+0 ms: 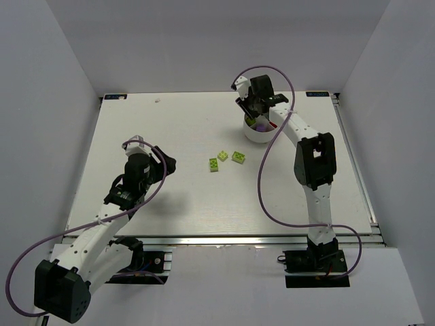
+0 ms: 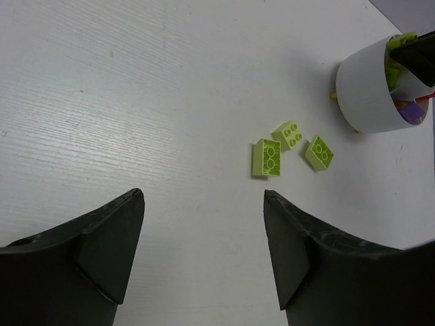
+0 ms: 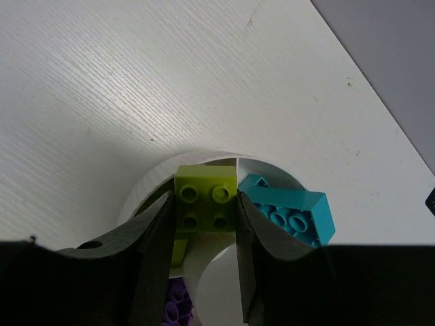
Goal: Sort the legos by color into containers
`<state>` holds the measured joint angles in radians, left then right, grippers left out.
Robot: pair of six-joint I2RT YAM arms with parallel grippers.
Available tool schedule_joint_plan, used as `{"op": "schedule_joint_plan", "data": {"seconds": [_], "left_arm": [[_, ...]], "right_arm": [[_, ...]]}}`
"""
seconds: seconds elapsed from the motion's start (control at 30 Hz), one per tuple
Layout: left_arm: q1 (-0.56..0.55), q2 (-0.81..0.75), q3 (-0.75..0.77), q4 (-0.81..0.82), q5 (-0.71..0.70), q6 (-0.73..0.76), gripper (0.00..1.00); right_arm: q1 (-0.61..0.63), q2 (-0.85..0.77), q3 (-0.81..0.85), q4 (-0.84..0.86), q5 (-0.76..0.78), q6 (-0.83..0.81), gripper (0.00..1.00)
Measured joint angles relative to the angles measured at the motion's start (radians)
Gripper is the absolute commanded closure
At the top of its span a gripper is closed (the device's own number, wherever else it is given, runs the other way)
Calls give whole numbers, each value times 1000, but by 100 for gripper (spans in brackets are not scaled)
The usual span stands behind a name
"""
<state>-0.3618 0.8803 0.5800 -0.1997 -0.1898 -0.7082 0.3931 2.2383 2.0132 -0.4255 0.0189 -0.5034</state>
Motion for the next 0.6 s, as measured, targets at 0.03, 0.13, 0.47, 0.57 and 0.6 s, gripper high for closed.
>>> {"op": "schedule_joint_plan", "data": {"seconds": [0.03, 0.13, 0.47, 0.57, 0.6], "left_arm": [[0, 2, 0, 0, 1, 0, 20], [0, 4, 0, 2, 4, 0, 20], [0, 5, -1, 10, 10, 0, 20], [0, 5, -1, 11, 13, 0, 20], [0, 5, -1, 12, 14, 0, 20]], "right_arm": [[-1, 0, -1, 0, 0, 0, 84], [-4, 0, -10, 3, 0, -1, 79], [-11, -9, -32, 24, -3, -1, 49], [-11, -11, -33, 24, -3, 0, 48], [-11, -12, -33, 23, -3, 2, 47]]}}
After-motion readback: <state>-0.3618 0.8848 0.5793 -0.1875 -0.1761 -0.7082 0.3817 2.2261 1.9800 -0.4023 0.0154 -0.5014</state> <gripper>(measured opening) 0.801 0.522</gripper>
